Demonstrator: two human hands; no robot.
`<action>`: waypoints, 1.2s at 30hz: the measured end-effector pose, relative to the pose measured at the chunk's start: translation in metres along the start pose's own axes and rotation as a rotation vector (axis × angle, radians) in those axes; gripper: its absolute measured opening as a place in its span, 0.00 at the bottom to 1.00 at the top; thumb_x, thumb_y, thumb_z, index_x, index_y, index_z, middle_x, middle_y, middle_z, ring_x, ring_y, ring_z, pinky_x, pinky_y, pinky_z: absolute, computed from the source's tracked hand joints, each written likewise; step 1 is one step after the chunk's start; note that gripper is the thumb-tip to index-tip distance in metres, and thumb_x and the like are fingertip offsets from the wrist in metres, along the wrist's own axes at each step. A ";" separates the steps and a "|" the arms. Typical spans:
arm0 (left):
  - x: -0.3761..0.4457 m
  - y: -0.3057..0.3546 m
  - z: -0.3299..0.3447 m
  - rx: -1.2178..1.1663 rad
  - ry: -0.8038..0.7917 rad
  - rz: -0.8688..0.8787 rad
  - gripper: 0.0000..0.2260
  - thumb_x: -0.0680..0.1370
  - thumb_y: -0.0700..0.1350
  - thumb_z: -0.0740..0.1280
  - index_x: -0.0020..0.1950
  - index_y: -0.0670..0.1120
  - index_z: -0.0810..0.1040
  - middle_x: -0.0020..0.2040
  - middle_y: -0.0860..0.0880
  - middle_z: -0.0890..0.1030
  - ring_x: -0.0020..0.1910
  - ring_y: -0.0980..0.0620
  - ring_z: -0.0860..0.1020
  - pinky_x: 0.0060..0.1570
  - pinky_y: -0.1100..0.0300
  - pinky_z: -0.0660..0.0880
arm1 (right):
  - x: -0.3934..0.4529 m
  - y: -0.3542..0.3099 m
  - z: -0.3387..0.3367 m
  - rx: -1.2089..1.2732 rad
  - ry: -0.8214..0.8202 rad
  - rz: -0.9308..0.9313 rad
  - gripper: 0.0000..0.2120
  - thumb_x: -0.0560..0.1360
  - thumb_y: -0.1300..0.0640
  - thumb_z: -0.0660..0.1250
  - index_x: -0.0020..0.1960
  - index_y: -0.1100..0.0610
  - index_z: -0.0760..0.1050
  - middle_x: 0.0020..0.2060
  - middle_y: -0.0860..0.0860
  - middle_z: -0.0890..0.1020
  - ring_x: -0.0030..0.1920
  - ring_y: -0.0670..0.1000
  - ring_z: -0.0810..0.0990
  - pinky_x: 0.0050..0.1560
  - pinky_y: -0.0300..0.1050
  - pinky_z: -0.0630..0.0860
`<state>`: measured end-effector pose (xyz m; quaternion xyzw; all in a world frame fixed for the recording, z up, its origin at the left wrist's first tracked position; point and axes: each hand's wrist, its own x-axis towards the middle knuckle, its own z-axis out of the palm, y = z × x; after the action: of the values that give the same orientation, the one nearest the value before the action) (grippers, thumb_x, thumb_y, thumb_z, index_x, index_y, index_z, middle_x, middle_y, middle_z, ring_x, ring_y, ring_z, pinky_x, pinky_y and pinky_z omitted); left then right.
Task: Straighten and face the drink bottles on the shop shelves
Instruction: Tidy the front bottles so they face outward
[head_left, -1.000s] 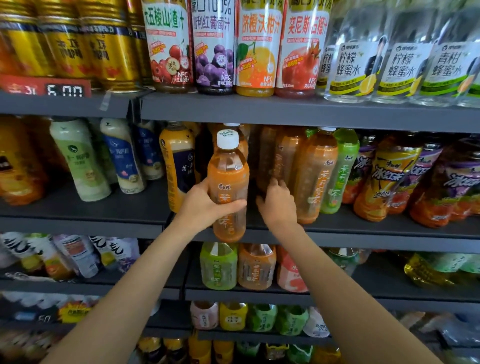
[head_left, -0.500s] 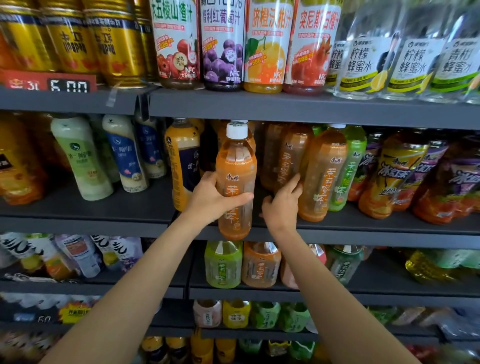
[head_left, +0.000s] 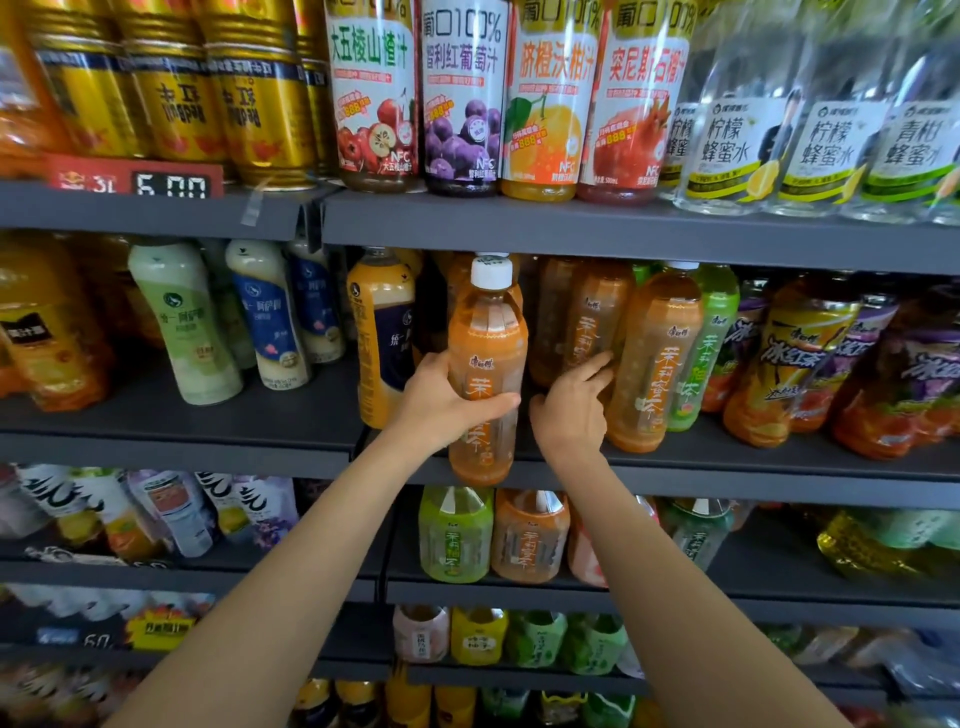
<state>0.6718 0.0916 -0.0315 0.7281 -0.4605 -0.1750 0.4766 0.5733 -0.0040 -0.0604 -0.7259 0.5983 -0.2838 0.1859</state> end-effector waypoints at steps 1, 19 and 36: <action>0.000 0.000 0.000 0.000 -0.002 -0.002 0.30 0.66 0.53 0.77 0.64 0.48 0.71 0.61 0.47 0.75 0.61 0.48 0.74 0.60 0.49 0.73 | 0.003 -0.003 0.001 0.045 0.012 0.034 0.44 0.76 0.56 0.67 0.75 0.66 0.37 0.73 0.63 0.52 0.58 0.62 0.76 0.50 0.52 0.74; 0.001 0.003 -0.010 0.006 -0.105 -0.027 0.29 0.68 0.52 0.75 0.66 0.50 0.69 0.63 0.50 0.76 0.61 0.50 0.73 0.60 0.53 0.72 | 0.023 0.003 -0.001 0.172 0.006 -0.033 0.27 0.73 0.54 0.70 0.65 0.63 0.62 0.60 0.62 0.74 0.57 0.64 0.77 0.54 0.56 0.76; 0.002 0.004 -0.010 -0.020 -0.109 -0.031 0.28 0.70 0.50 0.74 0.67 0.50 0.68 0.62 0.51 0.76 0.59 0.53 0.73 0.55 0.58 0.69 | 0.053 0.013 -0.001 0.381 -0.228 -0.051 0.47 0.66 0.52 0.76 0.75 0.53 0.51 0.71 0.54 0.66 0.71 0.57 0.64 0.70 0.57 0.64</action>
<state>0.6778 0.0943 -0.0227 0.7198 -0.4727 -0.2265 0.4551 0.5699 -0.0587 -0.0574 -0.7200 0.4902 -0.3125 0.3790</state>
